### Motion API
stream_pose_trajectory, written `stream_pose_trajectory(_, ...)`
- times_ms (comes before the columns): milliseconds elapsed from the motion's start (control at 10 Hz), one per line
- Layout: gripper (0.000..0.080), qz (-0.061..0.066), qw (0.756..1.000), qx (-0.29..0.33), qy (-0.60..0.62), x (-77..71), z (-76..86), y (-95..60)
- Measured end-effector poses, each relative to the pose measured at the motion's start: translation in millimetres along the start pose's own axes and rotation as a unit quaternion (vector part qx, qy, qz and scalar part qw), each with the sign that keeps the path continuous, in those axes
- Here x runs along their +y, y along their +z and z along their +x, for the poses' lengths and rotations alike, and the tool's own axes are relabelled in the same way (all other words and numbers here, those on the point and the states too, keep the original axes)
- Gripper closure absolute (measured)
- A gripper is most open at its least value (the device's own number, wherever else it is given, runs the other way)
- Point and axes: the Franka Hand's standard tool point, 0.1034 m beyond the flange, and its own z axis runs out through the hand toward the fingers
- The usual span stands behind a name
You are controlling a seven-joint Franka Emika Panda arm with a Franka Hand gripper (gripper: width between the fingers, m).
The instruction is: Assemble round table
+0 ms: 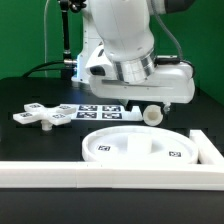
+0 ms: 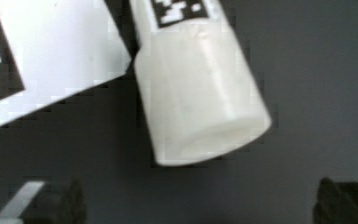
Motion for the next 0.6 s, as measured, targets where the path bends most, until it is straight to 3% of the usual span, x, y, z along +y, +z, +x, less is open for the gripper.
stream_pose_trajectory(400,0.015,-0.004,0.994,-0.109,-0.004,3.7,-1.5,6.8)
stream_pose_trajectory(600,0.015,-0.01,0.982,-0.188,-0.007,6.5,-1.9,18.2)
